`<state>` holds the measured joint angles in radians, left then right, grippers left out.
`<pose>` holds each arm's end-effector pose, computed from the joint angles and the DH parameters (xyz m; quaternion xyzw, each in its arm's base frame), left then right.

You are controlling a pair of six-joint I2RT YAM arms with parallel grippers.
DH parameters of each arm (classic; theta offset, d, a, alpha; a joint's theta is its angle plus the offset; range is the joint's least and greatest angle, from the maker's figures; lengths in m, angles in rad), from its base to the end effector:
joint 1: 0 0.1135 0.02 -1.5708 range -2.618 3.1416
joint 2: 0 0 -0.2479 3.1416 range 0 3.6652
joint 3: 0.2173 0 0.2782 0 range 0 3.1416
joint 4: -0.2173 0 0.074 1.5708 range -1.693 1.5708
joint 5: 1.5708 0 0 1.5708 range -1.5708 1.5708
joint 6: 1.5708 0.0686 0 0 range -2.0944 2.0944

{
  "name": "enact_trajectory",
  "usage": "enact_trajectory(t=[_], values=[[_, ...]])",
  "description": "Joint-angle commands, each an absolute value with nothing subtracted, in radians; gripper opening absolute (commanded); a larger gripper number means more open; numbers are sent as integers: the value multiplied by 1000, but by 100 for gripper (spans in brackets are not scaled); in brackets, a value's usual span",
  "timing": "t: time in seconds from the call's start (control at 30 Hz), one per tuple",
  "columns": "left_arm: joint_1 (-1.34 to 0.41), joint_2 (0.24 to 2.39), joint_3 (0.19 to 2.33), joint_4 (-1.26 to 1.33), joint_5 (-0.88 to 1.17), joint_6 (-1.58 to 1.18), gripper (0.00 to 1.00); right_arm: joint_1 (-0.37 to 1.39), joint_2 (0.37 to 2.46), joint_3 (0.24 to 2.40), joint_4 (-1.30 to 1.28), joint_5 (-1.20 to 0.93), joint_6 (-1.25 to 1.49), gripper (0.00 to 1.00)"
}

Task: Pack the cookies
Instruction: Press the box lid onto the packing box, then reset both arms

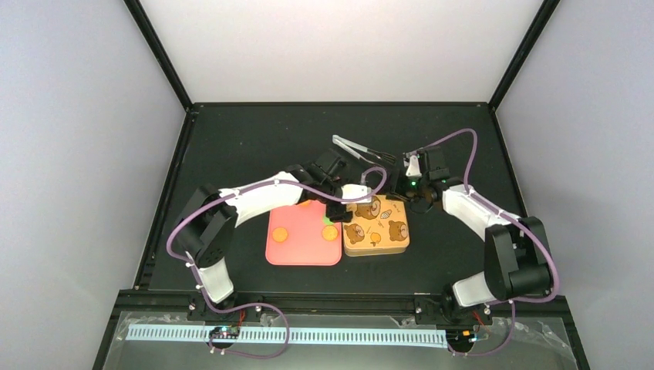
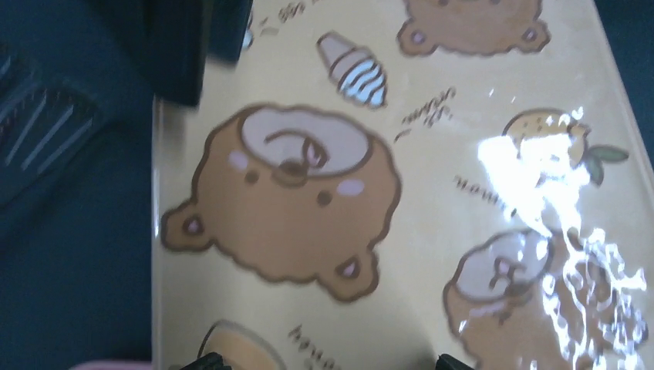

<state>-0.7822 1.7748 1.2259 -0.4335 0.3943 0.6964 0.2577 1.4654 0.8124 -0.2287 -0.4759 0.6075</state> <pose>0.2719 -0.3073 0.1514 0.6743 0.6552 -0.1995 0.2761 0.3130 0.1150 0.1384 0.0808 0.9146 0.3390 0.2050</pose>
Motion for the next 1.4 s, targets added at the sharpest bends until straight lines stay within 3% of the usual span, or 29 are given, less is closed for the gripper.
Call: enact_trajectory(t=[0.0, 0.27, 0.63, 0.97, 1.03, 1.1, 1.13, 1.17, 1.23, 1.27, 1.37], values=[[-704, 1737, 1213, -575, 403, 665, 73, 260, 1372, 808, -231, -516, 653, 43], [-594, 1663, 1325, -643, 582, 580, 78, 351, 1368, 788, -147, -559, 728, 45], [-471, 1608, 1369, -711, 609, 567, 79, 412, 1563, 750, -79, -470, 702, 42], [-315, 1550, 1336, -757, 625, 585, 79, 462, 1509, 803, -108, -395, 696, 41], [-279, 1531, 1329, -765, 627, 575, 80, 464, 1463, 841, -147, -377, 679, 46], [-236, 1507, 1313, -751, 629, 560, 86, 463, 1413, 908, -213, -337, 643, 59], [-209, 1492, 1298, -733, 630, 543, 95, 463, 1389, 939, -250, -314, 622, 64], [-183, 1474, 1285, -709, 634, 528, 98, 463, 1368, 967, -278, -292, 602, 71], [-134, 1441, 1252, -653, 638, 494, 99, 463, 1335, 1013, -325, -251, 567, 84], [-114, 1425, 1238, -628, 634, 473, 99, 462, 1319, 1029, -341, -229, 551, 96], [-51, 1385, 1183, -518, 595, 397, 99, 462, 1265, 1057, -384, -141, 509, 100]])
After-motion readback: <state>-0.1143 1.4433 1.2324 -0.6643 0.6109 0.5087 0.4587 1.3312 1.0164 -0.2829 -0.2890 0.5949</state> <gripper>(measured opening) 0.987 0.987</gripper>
